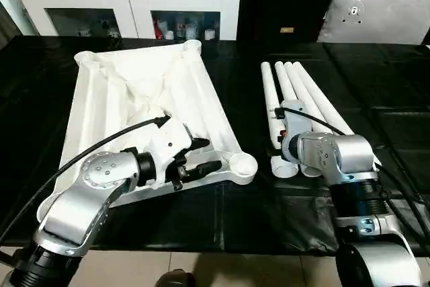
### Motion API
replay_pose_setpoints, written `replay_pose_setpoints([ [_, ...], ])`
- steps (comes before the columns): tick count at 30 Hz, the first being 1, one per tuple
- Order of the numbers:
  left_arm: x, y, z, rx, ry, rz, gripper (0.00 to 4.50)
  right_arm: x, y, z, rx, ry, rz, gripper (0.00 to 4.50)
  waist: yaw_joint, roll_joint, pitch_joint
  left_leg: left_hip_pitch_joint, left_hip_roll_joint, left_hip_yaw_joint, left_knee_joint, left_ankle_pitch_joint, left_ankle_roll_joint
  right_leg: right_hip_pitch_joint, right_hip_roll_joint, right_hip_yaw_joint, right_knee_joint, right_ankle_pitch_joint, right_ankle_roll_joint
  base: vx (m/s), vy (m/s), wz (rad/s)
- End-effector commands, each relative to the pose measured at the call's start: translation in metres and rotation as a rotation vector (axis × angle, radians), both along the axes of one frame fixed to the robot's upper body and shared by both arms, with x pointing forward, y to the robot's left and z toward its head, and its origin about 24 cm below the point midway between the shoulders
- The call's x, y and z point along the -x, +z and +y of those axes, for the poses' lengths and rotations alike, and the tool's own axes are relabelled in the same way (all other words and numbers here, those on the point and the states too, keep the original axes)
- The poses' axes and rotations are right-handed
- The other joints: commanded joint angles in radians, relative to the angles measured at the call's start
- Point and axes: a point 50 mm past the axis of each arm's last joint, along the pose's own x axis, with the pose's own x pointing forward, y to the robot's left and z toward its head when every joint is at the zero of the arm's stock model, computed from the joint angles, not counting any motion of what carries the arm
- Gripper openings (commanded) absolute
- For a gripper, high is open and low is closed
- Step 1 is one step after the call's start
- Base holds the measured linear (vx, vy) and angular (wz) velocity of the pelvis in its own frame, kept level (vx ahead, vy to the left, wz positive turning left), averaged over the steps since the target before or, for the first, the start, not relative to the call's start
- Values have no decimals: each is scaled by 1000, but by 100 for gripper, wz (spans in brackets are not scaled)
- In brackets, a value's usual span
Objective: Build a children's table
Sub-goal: Pick table leg
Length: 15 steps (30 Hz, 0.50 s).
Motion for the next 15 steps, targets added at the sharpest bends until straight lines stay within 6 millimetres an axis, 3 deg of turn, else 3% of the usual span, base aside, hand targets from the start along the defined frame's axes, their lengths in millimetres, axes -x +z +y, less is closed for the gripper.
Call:
replay_pose_setpoints([
  [1, -1, 3, -3, -15, -8, -19, 266, 3, -4, -4, -4, -12, 37, 374, -4, -1, -47, 51, 100, -45, -86, -225, -107, 2, -128, 60, -77, -31, -125, 0, 0, 0],
  [3, -1, 3, -4, -14, -8, -20, 266, 3, -4, -5, -5, -13, 42, 362, -7, -6, -45, 51, 101, -45, -88, -219, -107, 1, -126, 59, -77, -22, -124, 0, 0, 0],
  [5, -2, 5, -5, -12, -9, -21, 266, 3, -5, -6, -5, -15, 49, 347, -7, -2, -44, 52, 100, -45, -87, -223, -109, -1, -127, 60, -78, -30, -126, 0, 0, 0],
  [10, -5, 6, -7, -14, -9, -29, 266, 2, -2, -9, -4, -35, 41, 303, -9, -6, -39, 52, 100, -45, -90, -228, -115, 0, -129, 62, -79, -26, -129, 0, 0, 0],
  [15, -4, 9, -8, -4, -7, -37, 266, 2, 1, -9, -5, -26, 43, 275, -20, -11, -28, 50, 100, -46, -95, -236, -115, -2, -126, 63, -81, -32, -128, 0, 0, 0],
])
